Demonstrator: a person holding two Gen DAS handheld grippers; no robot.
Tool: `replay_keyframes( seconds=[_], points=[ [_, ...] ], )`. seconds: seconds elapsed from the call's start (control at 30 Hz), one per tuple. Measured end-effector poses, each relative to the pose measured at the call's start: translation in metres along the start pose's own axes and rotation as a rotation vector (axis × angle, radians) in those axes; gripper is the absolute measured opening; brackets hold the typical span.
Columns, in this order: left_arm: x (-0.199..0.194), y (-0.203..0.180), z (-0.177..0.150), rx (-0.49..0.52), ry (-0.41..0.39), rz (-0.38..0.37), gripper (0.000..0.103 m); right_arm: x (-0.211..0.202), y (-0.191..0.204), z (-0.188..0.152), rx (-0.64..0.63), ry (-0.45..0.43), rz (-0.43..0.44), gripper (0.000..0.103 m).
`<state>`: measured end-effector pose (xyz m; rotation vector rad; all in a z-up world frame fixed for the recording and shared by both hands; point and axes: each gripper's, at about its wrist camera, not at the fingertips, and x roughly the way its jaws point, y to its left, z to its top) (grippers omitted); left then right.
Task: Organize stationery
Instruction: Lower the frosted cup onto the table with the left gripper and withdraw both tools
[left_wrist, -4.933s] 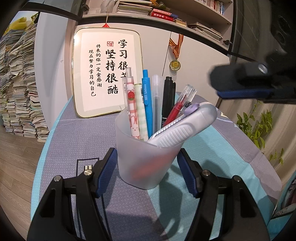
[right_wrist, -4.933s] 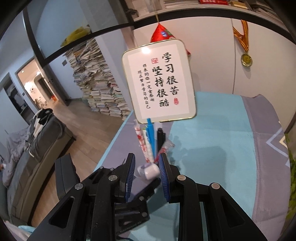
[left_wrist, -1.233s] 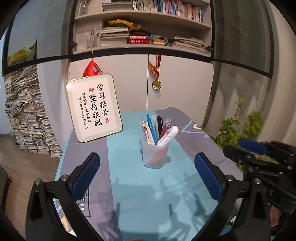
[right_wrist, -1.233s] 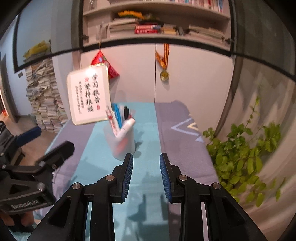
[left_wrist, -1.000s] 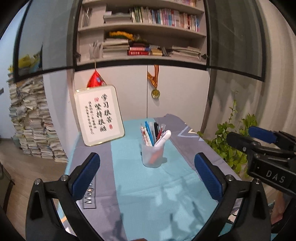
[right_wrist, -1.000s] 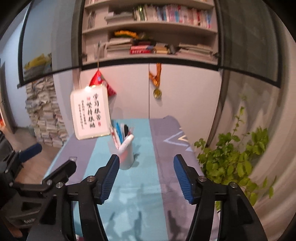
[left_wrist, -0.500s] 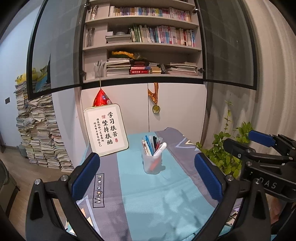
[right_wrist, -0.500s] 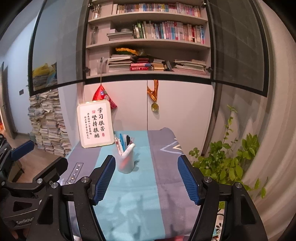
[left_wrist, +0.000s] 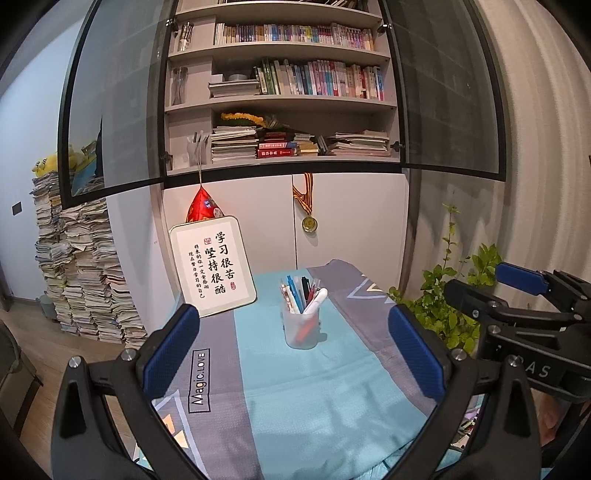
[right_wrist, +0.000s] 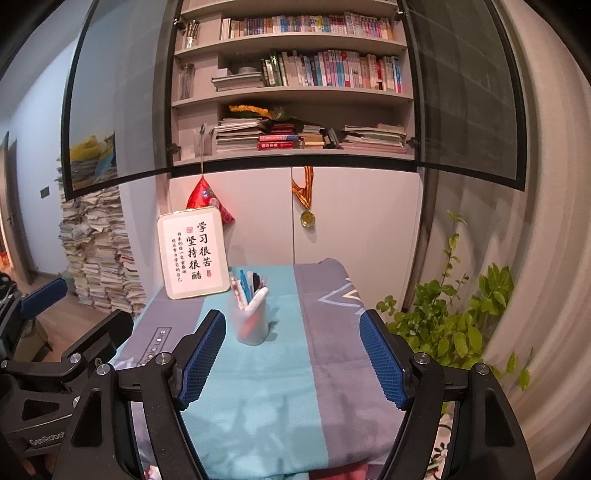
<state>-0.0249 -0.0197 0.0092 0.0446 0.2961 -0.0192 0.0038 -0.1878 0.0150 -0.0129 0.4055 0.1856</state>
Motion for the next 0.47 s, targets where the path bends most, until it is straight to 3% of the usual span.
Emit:
replay_keyframes(
  seconds=[0.47],
  points=[
    [-0.003,-0.0022,-0.0013,0.006,-0.002,0.002,0.102,-0.0027,-0.0007,-0.0027,0.003,0.002,0.001,0.076]
  ],
)
